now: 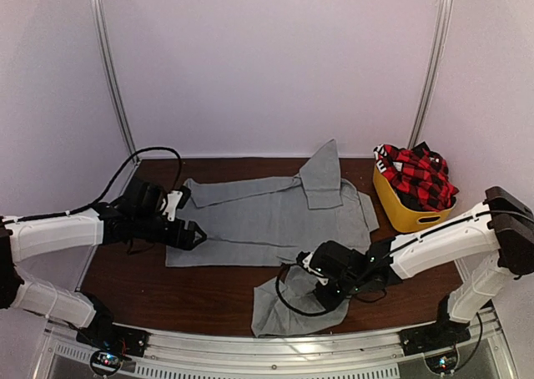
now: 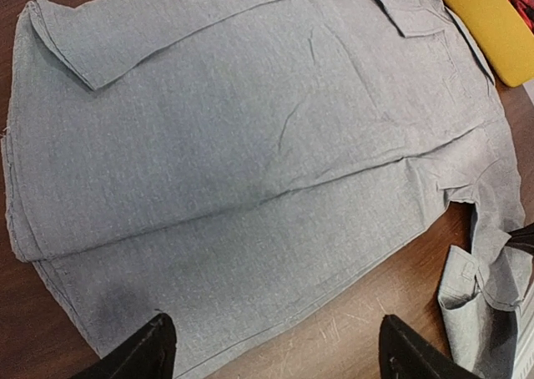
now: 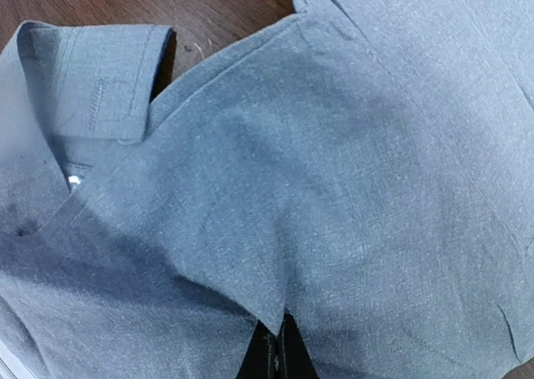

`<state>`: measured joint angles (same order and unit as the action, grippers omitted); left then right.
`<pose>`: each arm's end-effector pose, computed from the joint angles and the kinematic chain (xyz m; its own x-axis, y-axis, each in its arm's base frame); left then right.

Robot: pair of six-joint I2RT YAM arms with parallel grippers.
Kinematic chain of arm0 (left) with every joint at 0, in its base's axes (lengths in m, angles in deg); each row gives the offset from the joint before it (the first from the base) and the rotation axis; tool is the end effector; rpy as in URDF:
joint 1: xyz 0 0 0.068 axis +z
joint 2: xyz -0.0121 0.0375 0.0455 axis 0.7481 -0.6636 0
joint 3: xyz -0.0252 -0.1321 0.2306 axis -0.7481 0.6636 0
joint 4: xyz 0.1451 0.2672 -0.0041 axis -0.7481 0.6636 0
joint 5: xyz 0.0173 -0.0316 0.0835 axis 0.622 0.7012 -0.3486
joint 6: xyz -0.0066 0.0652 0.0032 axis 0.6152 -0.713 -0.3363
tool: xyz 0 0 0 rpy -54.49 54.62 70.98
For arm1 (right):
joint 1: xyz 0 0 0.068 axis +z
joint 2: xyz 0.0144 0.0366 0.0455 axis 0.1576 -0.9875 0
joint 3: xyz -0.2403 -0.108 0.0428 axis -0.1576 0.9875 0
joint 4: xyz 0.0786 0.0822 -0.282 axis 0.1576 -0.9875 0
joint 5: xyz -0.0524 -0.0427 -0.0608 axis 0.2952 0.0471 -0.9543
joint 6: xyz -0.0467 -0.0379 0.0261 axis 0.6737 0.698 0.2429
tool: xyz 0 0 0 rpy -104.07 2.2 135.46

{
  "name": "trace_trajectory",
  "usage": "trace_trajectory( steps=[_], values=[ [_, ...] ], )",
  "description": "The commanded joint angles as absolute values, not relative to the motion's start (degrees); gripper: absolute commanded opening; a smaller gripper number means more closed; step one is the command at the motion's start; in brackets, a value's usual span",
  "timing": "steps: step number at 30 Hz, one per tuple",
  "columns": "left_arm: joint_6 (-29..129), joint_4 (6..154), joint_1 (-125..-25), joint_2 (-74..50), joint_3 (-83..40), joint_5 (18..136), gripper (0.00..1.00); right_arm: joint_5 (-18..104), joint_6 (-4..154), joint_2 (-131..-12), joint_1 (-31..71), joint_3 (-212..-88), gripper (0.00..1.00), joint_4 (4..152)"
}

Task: Fold and stack the long sleeve shirts
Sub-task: Pick up the flattened shirt from the center of the board.

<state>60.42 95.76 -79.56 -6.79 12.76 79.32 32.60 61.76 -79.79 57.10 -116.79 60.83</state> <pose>0.2498 -0.1617 0.1638 -0.7999 0.0494 -0.5980 0.3391 0.8594 -0.3826 0.1289 0.2848 0.0872 -0.6547 -0.6306 -0.4167 -0.7229 0.6835 0.1015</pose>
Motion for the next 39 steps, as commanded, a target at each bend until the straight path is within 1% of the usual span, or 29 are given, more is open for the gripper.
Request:
trace_trajectory(
  steps=[1, 8, 13, 16, 21, 26, 32, 35, 39],
  values=[
    [59.8, 93.8, -79.7, -7.5, 13.1, 80.4, 0.85, 28.9, 58.1, -75.6, 56.4, -115.0, 0.00, 56.7],
    [56.3, 94.4, -84.5, -9.4, 13.0, 79.4, 0.85, 30.3, 56.5, -65.8, 49.6, -113.6, 0.00, 53.7],
    [53.2, 97.6, -87.2, -12.4, 10.4, 79.0, 0.85, 34.6, 56.4, -60.3, 45.0, -112.3, 0.00, 55.1],
    [50.7, 100.6, -88.8, -14.7, 7.9, 76.6, 0.85, 35.5, 56.3, -57.4, 41.6, -111.6, 0.00, 55.1],
    [46.6, 104.1, -90.8, -17.7, 4.5, 73.3, 0.85, 41.9, 57.1, -52.7, 35.2, -111.2, 0.00, 56.6],
    [43.3, 104.7, -92.0, -20.1, 3.4, 73.7, 0.85, 44.7, 58.3, -53.1, 32.0, -112.5, 0.00, 56.3],
    [40.0, 104.6, -96.3, -23.7, 1.8, 73.3, 0.86, 46.7, 59.5, -56.1, 28.1, -115.1, 0.00, 55.8],
    [39.9, 104.7, -97.5, -25.6, 0.7, 70.4, 0.86, 48.5, 60.1, -56.6, 25.8, -116.0, 0.00, 56.0],
    [40.3, 104.7, -98.3, -27.1, -0.2, 65.3, 0.83, 50.5, 60.8, -57.1, 23.7, -117.0, 0.00, 56.0]
  ],
)
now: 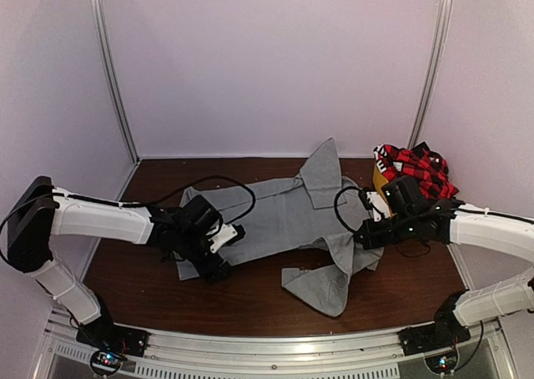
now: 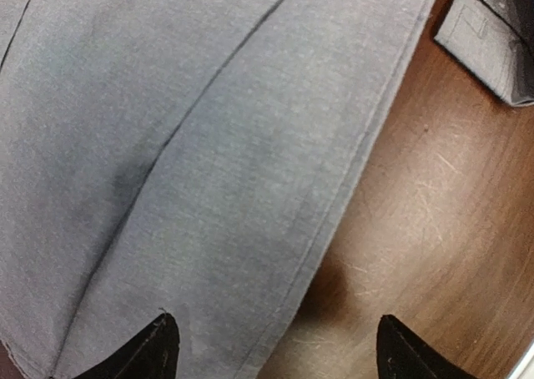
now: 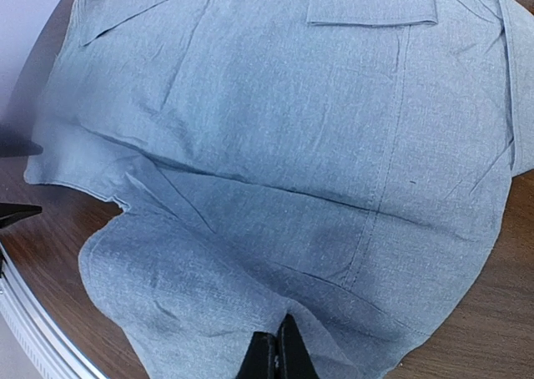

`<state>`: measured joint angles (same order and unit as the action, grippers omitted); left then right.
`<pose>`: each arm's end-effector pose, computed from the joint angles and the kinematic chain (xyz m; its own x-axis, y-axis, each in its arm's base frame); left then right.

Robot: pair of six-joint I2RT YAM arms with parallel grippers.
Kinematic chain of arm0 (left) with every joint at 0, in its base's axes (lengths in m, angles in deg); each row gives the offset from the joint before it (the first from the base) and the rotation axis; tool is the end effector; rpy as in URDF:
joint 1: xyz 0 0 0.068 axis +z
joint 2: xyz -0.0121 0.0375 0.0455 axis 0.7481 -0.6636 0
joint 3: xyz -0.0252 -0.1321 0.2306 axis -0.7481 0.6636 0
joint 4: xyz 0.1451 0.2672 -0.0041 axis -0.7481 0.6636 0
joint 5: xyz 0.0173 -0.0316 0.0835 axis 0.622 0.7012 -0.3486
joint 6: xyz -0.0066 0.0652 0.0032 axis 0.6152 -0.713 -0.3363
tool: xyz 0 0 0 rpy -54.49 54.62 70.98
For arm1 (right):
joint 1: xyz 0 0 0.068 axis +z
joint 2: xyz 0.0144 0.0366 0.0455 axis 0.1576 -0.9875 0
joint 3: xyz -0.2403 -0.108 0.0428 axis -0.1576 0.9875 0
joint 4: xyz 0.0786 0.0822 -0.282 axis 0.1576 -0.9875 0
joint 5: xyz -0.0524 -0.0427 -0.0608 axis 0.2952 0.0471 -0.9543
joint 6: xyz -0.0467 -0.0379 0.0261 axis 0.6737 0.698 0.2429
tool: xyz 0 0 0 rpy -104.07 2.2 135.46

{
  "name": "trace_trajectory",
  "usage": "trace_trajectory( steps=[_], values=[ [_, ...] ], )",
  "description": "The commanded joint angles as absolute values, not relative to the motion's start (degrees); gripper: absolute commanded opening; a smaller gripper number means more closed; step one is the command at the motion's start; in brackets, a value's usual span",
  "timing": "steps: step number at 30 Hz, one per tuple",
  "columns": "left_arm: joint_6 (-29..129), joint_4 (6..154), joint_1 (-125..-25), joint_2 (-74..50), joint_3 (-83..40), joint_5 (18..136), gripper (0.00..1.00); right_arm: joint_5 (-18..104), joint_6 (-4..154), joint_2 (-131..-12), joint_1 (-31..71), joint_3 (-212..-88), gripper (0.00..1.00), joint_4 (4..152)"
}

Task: Fold and stack the long sleeve shirts
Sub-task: Pick up the flattened shirt from the center of the board.

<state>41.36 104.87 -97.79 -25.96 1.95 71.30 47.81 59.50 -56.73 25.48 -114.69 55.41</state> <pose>0.2157 -0.2545 0.1171 -0.6222 0.6416 -0.4485 0.7374 0.6727 -0.0607 0.2283 0.1703 0.1826 -0.8313 -0.1197 -0.5428 -0.3792 0.8361 0.3963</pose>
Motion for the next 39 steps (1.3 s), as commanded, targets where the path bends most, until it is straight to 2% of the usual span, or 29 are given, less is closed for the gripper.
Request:
trace_trajectory(
  steps=[1, 8, 18, 25, 33, 39],
  values=[
    [40.4, 104.7, -98.5, -27.5, -0.5, 64.3, 0.82, 51.2, 61.0, -57.3, 23.2, -117.2, 0.00, 56.1],
    [41.1, 105.4, -99.5, -29.7, -1.4, 55.8, 0.76, 53.1, 62.0, -59.0, 21.2, -118.0, 0.00, 56.3],
    [42.6, 102.3, -104.3, -33.0, -3.3, 54.9, 0.80, 54.5, 62.6, -60.2, 20.0, -118.6, 0.00, 56.8],
    [45.1, 103.6, -107.0, -38.5, -7.6, 45.0, 0.78, 54.8, 63.5, -59.7, 19.5, -119.3, 0.00, 55.5],
    [46.4, 106.5, -107.0, -37.0, -5.4, 33.5, 0.72, 54.8, 63.8, -58.7, 18.4, -119.0, 0.00, 55.0],
    [45.8, 109.2, -107.0, -35.0, -4.1, 31.9, 0.70, 54.7, 64.0, -58.6, 17.9, -118.7, 0.00, 54.5]
  ],
)
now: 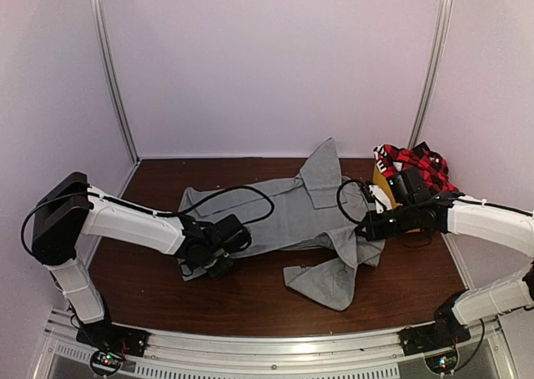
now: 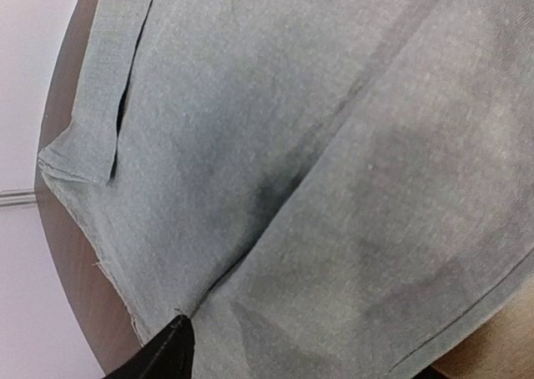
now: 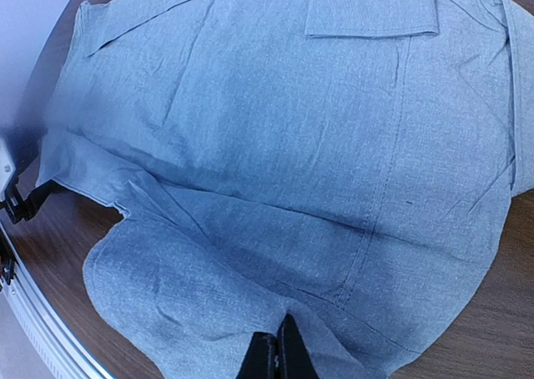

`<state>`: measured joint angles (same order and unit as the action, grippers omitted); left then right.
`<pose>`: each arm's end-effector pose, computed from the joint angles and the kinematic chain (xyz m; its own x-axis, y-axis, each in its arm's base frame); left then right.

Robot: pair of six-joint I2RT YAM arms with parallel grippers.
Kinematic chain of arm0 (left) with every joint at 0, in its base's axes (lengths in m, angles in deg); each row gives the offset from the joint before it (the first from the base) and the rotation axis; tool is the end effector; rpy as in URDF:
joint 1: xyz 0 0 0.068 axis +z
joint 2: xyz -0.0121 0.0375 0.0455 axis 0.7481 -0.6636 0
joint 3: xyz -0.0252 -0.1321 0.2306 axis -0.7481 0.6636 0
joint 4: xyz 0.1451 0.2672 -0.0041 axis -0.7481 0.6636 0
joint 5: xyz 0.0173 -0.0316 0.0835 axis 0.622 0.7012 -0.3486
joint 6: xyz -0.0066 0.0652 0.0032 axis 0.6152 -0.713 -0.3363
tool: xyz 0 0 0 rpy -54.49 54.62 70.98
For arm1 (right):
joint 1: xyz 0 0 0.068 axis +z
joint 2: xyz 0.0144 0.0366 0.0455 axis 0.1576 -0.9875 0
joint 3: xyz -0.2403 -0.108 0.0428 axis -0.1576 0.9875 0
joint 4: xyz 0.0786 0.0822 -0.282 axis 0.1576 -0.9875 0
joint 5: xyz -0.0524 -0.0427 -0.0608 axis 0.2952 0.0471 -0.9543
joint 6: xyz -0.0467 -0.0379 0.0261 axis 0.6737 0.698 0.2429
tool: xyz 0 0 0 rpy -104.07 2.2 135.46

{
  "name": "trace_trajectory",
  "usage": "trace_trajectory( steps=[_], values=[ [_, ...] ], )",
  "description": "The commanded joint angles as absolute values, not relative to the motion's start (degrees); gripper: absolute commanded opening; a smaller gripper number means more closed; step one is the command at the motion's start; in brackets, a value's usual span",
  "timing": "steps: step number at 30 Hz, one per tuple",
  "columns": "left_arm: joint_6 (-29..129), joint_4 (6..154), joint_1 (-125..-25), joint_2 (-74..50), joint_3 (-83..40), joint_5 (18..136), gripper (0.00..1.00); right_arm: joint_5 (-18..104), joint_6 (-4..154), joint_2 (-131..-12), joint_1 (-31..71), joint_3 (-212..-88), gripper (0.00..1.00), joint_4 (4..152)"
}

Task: Fold and stack the long sleeve shirts
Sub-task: Pick up the flattened shirt from the center of the board, then fold the flattened shirt at the center of the board.

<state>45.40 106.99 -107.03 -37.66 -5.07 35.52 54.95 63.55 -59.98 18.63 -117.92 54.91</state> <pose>0.2102 -0.2898 0.0937 -0.5622 0.7216 -0.4041 0.5481 0.6910 0.4713 0.2543 0.1527 0.1886 -0.8392 -0.1046 -0.5337 -0.3827 0.8108 0.4428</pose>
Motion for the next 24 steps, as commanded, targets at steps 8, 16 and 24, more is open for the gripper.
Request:
trace_trajectory(
  steps=[8, 16, 24],
  values=[
    [43.9, 113.8, -105.6, -31.9, -3.0, 31.5, 0.68, 54.0, 64.6, -59.1, 17.0, -119.7, 0.00, 53.4],
    [41.8, 114.1, -100.7, -29.0, -1.9, 38.2, 0.56, 54.9, 65.0, -60.6, 17.0, -121.2, 0.00, 53.2],
    [38.9, 114.7, -98.2, -27.4, -2.2, 49.9, 0.26, 55.0, 65.4, -61.8, 17.0, -121.2, 0.00, 53.7]
  ],
)
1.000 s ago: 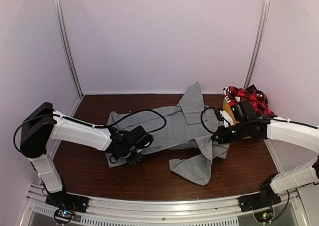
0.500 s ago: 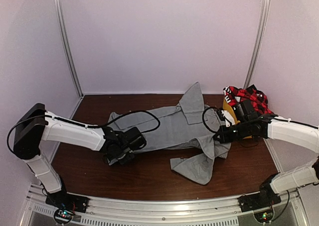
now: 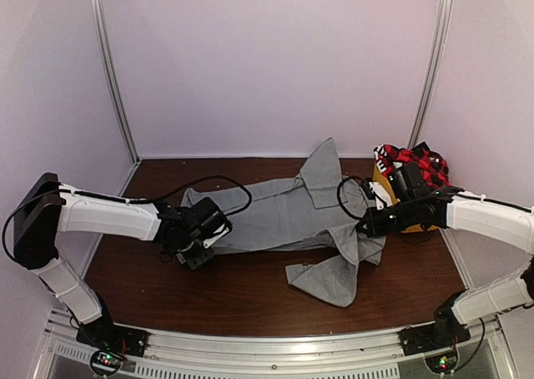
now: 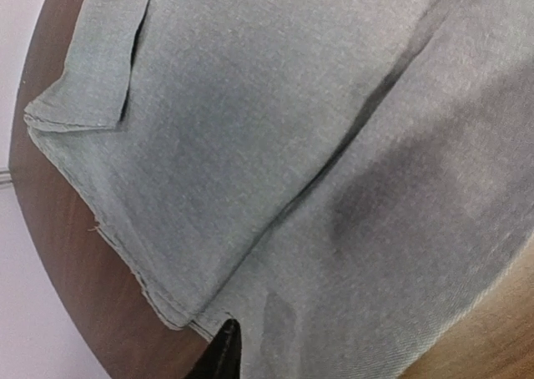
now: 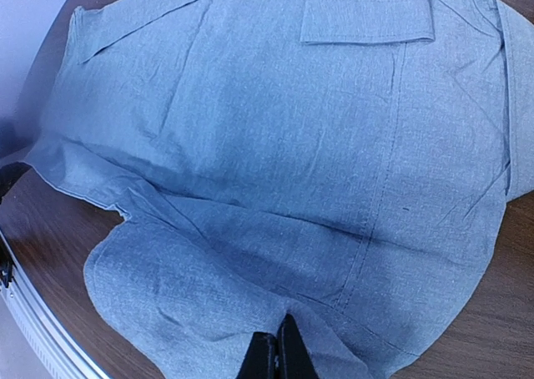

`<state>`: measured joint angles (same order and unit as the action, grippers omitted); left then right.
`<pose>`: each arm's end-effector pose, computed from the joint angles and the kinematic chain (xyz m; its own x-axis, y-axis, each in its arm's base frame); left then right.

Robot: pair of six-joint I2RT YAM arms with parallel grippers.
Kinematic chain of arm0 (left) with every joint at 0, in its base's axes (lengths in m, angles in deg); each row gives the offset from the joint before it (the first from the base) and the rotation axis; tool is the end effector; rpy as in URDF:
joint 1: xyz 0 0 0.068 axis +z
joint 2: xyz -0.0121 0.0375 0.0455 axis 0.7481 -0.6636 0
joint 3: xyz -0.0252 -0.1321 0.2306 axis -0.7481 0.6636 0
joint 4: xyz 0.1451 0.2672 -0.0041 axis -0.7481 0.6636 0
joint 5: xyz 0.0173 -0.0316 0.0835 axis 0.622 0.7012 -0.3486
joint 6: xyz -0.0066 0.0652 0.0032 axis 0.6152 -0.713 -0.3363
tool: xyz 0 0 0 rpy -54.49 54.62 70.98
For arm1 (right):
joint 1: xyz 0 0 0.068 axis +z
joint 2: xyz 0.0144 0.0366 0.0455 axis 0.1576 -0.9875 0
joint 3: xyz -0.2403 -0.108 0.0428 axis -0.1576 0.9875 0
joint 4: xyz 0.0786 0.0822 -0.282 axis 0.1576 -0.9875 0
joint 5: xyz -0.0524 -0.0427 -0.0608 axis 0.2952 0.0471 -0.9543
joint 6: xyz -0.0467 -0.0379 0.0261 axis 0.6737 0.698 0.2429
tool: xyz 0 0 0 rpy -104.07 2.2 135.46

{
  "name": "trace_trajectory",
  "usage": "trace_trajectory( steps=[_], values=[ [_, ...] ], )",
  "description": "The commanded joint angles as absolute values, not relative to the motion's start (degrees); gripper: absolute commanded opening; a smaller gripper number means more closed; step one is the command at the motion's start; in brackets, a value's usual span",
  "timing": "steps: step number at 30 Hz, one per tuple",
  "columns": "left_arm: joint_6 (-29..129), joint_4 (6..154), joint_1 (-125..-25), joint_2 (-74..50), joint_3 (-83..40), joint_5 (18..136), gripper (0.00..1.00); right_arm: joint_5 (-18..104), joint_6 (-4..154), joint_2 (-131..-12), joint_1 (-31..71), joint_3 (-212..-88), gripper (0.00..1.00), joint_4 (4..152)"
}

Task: Fold and stack the long sleeve shirts
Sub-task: Fold the flattened shirt at the center of the board.

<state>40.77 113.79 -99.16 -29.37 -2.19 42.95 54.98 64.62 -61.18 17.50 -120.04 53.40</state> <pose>0.2280 -0.2431 0.1181 -0.6260 0.7031 -0.3374 0.5800 0.7089 0.4012 0.2620 0.1500 0.1943 -0.8391 -0.1059 -0.5336 -0.3785 0.8181 0.4329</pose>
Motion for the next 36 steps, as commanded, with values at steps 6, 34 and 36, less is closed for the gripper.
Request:
trace_trajectory(
  steps=[6, 34, 36],
  values=[
    [37.1, 115.9, -97.7, -26.3, -3.4, 52.5, 0.09, 55.1, 65.5, -62.3, 16.9, -121.6, 0.00, 53.8],
    [34.2, 119.5, -78.2, -39.5, -15.7, 63.3, 0.17, 51.7, 71.6, -83.8, 14.9, -138.4, 0.00, 52.5],
    [34.8, 119.5, -77.7, -41.0, -16.5, 62.6, 0.19, 51.7, 72.0, -85.9, 14.6, -139.7, 0.00, 52.5]
  ],
)
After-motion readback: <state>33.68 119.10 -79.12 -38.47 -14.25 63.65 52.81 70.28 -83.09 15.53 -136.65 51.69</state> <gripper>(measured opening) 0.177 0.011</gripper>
